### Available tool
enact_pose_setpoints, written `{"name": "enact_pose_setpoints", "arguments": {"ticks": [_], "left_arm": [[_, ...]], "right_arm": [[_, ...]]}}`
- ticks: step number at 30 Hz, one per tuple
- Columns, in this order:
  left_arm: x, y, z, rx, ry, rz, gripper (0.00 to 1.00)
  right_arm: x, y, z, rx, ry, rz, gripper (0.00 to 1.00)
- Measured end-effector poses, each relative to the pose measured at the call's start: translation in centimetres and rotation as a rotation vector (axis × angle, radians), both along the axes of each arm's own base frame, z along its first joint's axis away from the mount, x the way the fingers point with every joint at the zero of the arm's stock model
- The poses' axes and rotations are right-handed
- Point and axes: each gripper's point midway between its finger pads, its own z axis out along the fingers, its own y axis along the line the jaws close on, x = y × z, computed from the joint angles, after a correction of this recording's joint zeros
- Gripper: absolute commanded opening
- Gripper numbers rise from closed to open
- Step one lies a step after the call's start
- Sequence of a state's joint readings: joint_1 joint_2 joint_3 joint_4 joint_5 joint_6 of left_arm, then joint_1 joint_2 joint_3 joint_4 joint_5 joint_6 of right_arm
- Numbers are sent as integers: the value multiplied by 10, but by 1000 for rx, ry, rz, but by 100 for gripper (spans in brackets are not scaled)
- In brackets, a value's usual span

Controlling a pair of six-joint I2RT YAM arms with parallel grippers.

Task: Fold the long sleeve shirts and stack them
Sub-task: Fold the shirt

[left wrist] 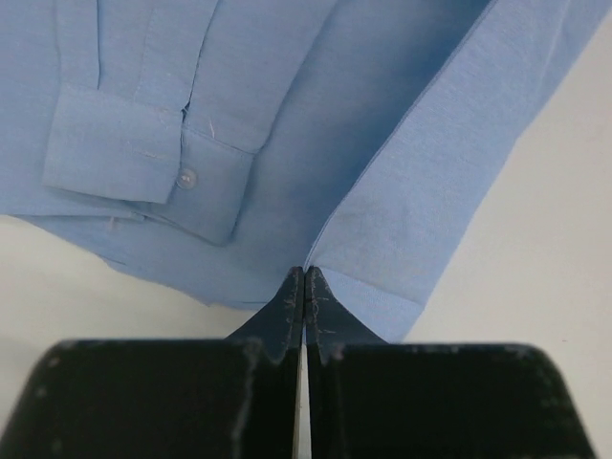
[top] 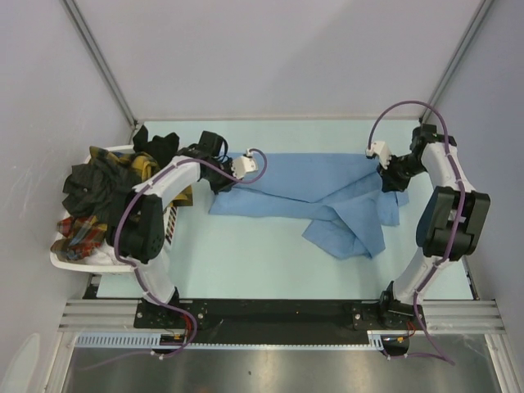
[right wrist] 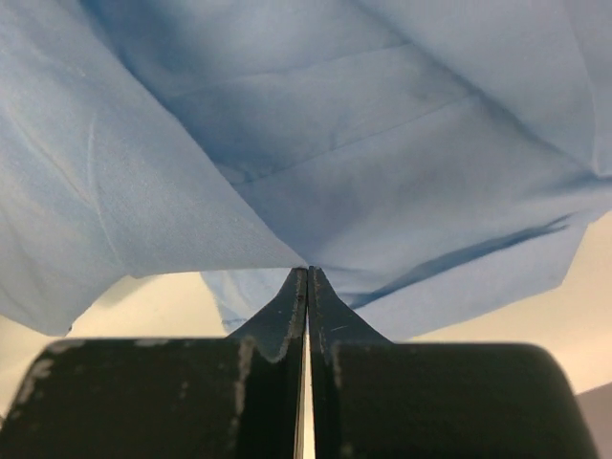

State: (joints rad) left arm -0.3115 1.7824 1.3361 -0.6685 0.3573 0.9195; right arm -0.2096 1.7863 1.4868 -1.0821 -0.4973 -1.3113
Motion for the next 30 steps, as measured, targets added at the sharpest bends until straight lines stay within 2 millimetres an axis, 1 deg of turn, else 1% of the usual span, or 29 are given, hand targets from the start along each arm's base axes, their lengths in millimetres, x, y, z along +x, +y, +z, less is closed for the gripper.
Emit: {"name": "enact_pose_setpoints", "arguments": {"ticks": [5, 8, 10, 14, 17, 20, 25, 28, 29, 30], "left_arm": [[10, 8, -21, 44, 22, 37, 0], [16, 12, -32, 66, 28, 68, 0], [21, 14, -36, 75, 21, 95, 0], [34, 14, -33, 73, -8, 144, 0], [48, 11, -27, 63, -38, 167, 0], [58, 9, -26, 57, -53, 184, 0], [58, 11, -36, 71, -33, 197, 0], [58, 12, -39, 80, -30, 208, 0], [59, 13, -39, 81, -31, 211, 2], [59, 13, -39, 80, -34, 212, 6]], "right_arm": [[24, 7, -12, 4, 7, 13, 0], [33, 7, -21, 0, 12, 9, 0], [38, 6, -27, -2, 16, -1, 0], [42, 4, -33, -1, 18, -18, 0], [45, 3, -34, 0, 14, -27, 0], [48, 0, -35, 2, 9, -45, 0], [54, -5, -33, 12, -5, -89, 0], [58, -6, -32, 23, -16, -108, 0], [59, -6, -32, 24, -18, -111, 7], [59, -6, -32, 26, -20, -115, 10]]}}
